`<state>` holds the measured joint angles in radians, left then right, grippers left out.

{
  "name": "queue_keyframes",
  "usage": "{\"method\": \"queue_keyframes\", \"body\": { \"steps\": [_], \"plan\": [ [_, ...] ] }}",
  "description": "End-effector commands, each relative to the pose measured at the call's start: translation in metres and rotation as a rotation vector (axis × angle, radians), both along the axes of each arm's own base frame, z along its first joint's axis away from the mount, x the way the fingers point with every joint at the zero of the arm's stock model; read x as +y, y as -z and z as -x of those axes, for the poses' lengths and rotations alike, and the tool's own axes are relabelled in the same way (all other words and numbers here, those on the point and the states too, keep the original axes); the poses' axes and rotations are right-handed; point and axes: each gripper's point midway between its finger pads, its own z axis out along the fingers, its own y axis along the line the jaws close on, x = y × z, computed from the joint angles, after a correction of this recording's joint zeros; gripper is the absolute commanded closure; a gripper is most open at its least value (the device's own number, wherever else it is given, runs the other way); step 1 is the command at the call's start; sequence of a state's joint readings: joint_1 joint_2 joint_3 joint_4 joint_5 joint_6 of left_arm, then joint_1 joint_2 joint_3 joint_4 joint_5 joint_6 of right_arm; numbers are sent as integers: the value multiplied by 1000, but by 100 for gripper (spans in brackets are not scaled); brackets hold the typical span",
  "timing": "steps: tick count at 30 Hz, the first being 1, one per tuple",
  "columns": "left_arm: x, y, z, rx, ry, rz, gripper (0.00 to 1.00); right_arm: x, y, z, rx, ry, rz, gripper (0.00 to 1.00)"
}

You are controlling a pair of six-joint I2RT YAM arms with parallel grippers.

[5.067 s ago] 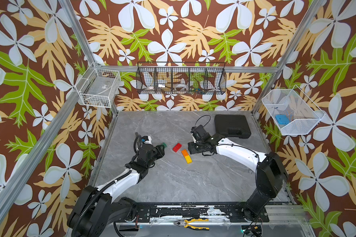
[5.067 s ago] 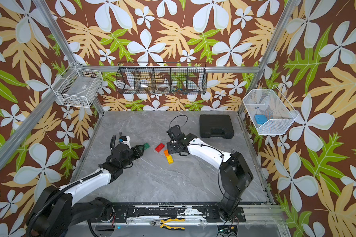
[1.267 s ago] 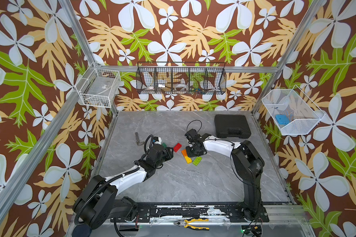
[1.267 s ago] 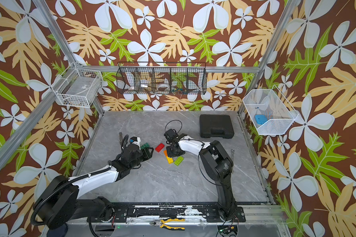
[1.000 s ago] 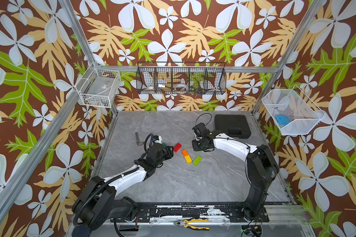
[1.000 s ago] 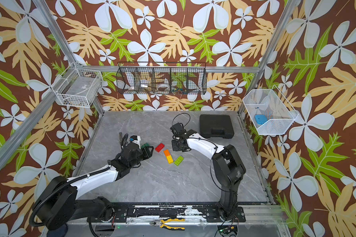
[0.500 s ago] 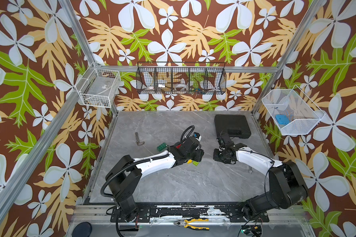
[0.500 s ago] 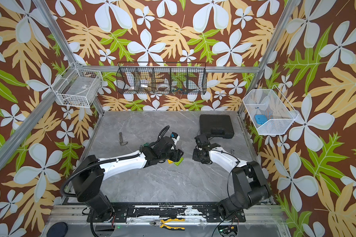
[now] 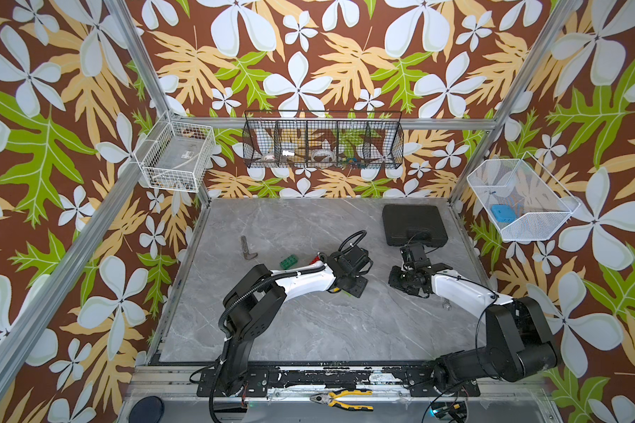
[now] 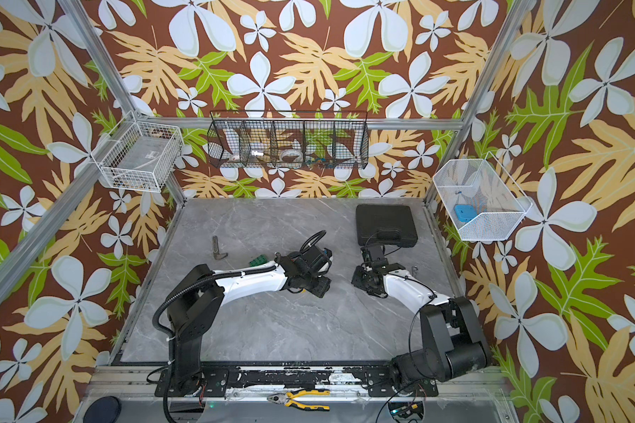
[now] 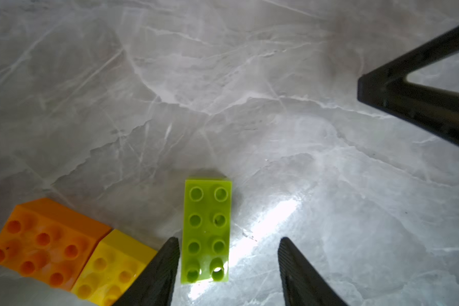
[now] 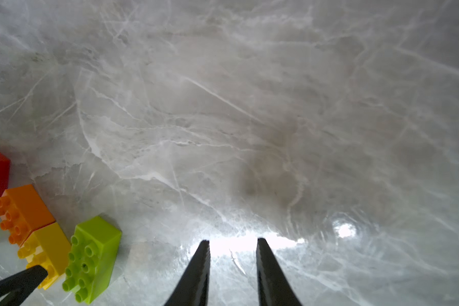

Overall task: Assemble a rectangle with lego
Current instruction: Pick up the lego brick from the center of the board.

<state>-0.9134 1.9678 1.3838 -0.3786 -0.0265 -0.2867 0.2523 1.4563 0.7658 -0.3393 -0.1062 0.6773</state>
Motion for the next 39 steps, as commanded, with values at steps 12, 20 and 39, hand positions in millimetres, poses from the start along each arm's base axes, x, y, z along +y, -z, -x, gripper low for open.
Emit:
{"method": "queue_keyframes", "body": {
  "steps": [12,20,39],
  "plan": [
    [3,15,-12,-29,22,-97,43,6,-2,-5,-21,-2,-31,71],
    [1,26,-13,-23,49,-125,56,6,-4,-7,-29,-3,-32,71],
    [0,-47,-26,-211,290,-155,100,12,-14,-24,-87,-34,-37,72]
  ]
}}
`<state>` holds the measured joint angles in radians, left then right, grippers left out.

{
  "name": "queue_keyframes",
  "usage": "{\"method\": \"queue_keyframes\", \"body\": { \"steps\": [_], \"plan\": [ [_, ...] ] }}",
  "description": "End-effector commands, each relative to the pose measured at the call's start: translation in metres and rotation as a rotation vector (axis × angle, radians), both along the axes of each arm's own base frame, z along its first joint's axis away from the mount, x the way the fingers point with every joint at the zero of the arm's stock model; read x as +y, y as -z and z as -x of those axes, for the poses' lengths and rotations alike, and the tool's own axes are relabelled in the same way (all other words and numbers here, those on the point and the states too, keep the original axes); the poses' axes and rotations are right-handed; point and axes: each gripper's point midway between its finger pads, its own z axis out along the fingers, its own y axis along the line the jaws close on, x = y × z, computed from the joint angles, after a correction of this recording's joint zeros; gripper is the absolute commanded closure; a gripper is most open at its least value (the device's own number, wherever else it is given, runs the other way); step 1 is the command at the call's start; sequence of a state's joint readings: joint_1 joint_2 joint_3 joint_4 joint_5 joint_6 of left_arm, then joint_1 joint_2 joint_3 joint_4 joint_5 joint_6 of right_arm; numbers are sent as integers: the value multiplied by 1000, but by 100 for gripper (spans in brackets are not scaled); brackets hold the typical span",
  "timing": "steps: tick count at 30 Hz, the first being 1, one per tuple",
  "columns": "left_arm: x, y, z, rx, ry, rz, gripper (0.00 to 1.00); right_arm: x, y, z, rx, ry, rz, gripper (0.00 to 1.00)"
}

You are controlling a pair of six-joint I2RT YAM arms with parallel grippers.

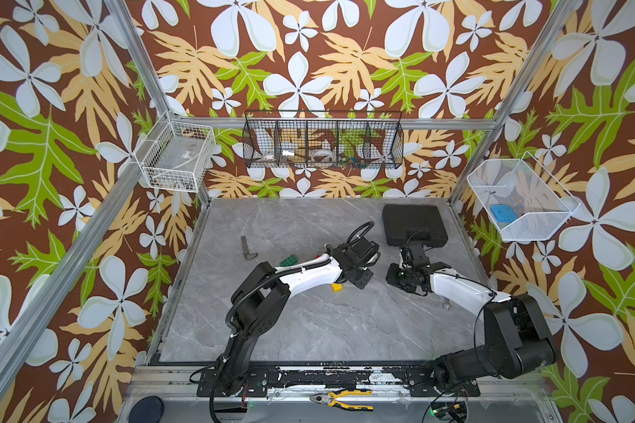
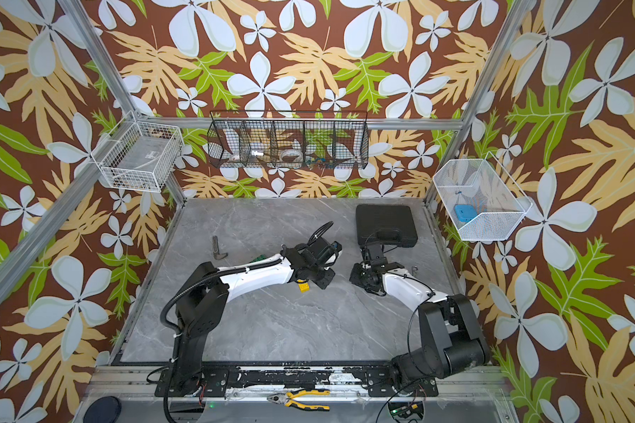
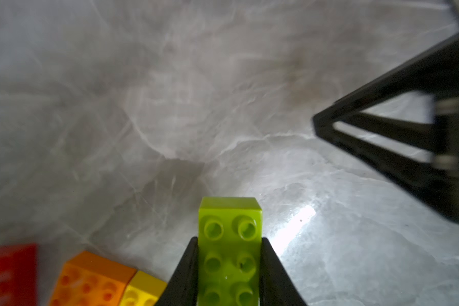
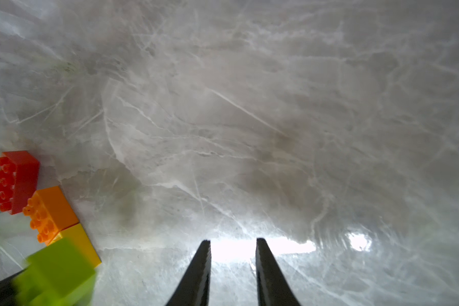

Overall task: Assemble a rectangle with lego
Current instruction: Pick up the lego brick from the center of the board, then assemble the lego brick with the lego brick.

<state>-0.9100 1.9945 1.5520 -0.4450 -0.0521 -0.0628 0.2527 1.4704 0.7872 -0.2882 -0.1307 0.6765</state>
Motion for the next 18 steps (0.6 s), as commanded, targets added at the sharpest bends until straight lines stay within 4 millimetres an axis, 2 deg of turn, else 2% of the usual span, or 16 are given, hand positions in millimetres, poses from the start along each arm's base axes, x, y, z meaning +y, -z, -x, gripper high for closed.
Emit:
{"method": "queue_keyframes", "body": {
  "steps": [1,4,8,13,18],
  "plan": [
    [34,-7,-3,-59,125,-141,100,4,-6,-11,-39,-25,-4,72],
    [55,-13,-3,35,172,-99,100,8,-2,-14,-37,-35,-14,73],
    [56,-16,-6,29,232,-103,100,12,7,-18,-19,-52,-9,73],
    [66,4,-32,116,90,-106,100,13,13,-21,-7,-60,-8,73],
    [77,20,-36,156,-6,-118,100,13,15,-23,-5,-65,4,74]
  ]
}}
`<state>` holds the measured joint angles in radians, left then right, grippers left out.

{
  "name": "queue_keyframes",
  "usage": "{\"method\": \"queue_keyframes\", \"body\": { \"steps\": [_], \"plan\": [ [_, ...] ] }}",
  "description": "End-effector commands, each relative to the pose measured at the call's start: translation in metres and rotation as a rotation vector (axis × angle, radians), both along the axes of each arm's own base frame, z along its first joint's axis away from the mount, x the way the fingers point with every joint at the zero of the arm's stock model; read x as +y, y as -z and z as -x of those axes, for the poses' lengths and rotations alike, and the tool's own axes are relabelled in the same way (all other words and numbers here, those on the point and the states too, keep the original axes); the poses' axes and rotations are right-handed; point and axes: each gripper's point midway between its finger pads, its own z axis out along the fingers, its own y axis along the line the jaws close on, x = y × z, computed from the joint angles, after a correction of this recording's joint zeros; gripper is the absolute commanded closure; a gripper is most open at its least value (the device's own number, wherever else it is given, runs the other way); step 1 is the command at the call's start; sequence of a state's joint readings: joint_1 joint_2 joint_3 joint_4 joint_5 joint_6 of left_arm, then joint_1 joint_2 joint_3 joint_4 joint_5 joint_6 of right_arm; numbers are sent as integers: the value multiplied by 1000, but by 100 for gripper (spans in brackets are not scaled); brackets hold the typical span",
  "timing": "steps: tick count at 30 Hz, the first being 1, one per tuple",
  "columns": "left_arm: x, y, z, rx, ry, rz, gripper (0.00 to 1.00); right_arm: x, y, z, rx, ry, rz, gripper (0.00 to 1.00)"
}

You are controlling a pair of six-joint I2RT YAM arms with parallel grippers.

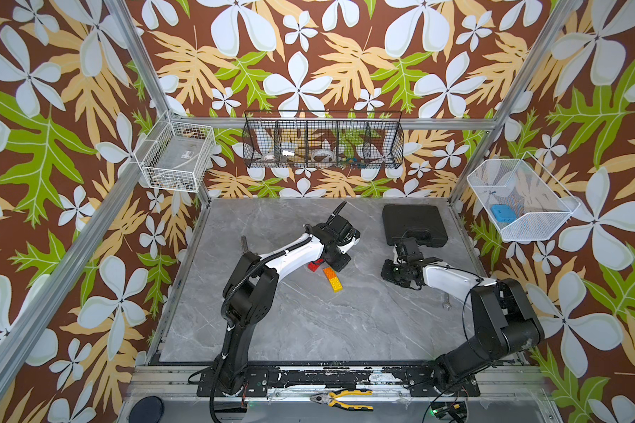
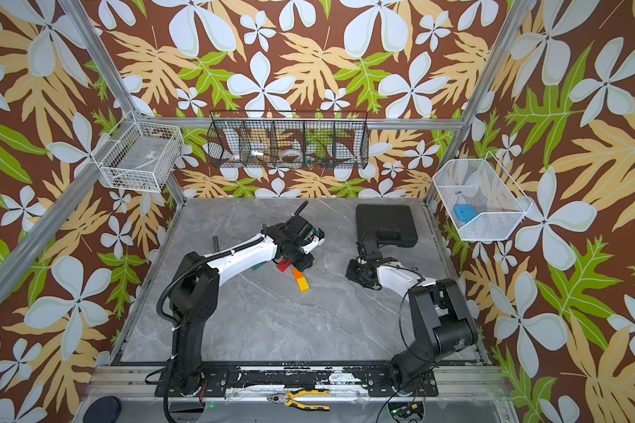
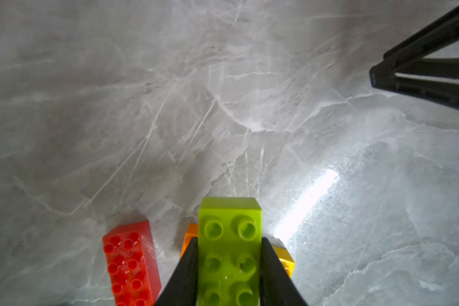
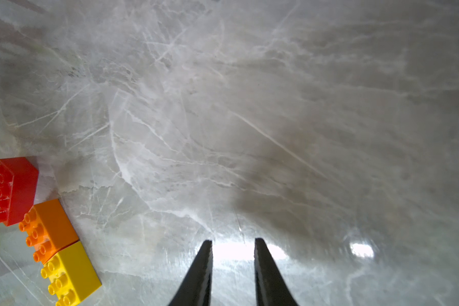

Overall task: Assemble a rectangle with lego
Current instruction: Assemble the lego brick with the lego brick.

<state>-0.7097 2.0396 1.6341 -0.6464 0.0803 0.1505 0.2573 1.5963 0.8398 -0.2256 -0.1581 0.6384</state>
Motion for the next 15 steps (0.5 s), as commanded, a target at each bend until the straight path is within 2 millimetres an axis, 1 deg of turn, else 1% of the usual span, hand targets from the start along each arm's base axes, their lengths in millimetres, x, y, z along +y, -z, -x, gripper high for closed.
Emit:
{"method": "queue_keyframes", "body": {
  "steps": [1,4,7,9,15],
  "plan": [
    [8,5,5,31,-70,-12,100,1,0,-3,-10,-15,8,74],
    [8,10,9,48,-81,8,100,1,4,-3,-4,-17,9,74],
    [16,15,11,30,-94,-17,100,1,5,-2,-1,-18,10,74],
    [18,15,10,18,-97,-19,100,1,5,-2,-3,-18,9,74],
    [15,13,10,-6,-71,-5,100,3,5,-3,-1,-14,1,74]
  ]
}}
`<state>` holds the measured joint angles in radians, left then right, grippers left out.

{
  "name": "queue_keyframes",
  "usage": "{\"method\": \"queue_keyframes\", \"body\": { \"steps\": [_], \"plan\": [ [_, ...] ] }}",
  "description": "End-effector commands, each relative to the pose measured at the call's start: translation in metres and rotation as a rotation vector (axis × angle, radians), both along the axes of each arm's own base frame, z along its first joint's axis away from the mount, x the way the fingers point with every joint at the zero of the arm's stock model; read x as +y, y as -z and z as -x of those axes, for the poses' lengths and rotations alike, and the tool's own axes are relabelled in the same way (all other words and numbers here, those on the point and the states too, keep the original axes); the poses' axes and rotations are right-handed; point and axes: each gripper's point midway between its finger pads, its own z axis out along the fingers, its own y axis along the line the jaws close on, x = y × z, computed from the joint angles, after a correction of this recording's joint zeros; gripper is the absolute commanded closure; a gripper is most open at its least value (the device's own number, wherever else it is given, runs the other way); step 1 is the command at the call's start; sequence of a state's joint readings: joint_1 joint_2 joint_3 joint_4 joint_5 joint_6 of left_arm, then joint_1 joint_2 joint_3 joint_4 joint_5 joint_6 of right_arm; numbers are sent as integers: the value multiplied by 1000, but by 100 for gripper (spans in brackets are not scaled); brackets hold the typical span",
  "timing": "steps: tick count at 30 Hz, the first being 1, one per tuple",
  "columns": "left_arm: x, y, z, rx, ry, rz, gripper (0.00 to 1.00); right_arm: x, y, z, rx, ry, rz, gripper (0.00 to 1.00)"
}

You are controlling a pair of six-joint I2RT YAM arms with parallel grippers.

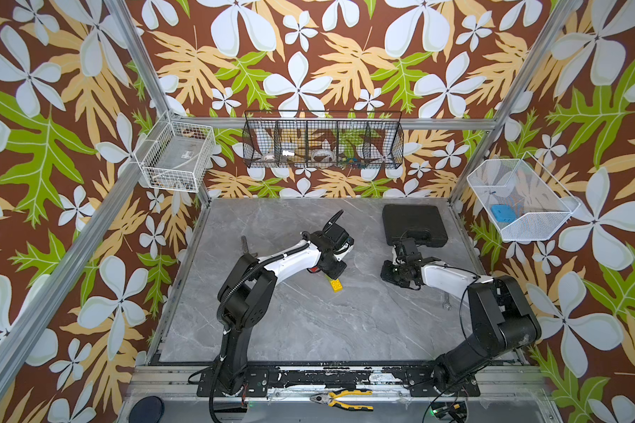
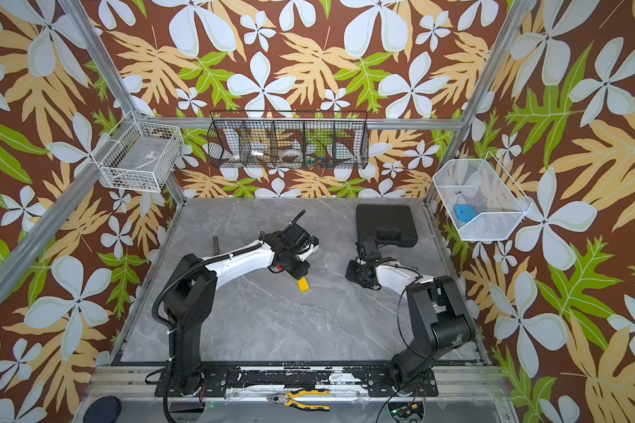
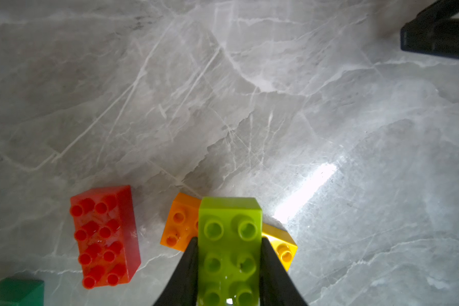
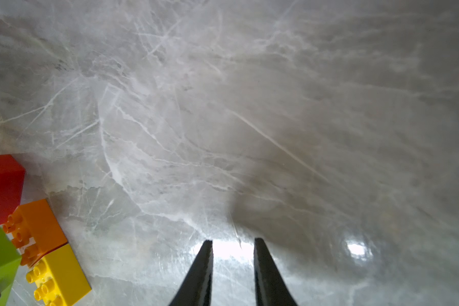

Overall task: Assemble a rectangle with lego
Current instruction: Assemble the lego brick with the lego brick.

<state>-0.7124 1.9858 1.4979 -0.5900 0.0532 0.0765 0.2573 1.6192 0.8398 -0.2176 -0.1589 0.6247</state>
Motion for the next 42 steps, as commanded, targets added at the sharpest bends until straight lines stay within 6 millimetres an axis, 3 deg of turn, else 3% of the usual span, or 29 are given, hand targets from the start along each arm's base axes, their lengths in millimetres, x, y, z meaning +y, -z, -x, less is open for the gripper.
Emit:
{"method": "queue_keyframes", "body": {
  "steps": [1,11,42],
  "plan": [
    [-3,-5,-6,-34,6,11,100,2,-2,-2,-12,-1,-8,74],
    [-13,5,8,-8,77,19,100,2,-1,-1,-8,3,-6,74],
    [-12,9,3,-25,144,-8,100,4,6,2,9,1,-8,74]
  ]
}}
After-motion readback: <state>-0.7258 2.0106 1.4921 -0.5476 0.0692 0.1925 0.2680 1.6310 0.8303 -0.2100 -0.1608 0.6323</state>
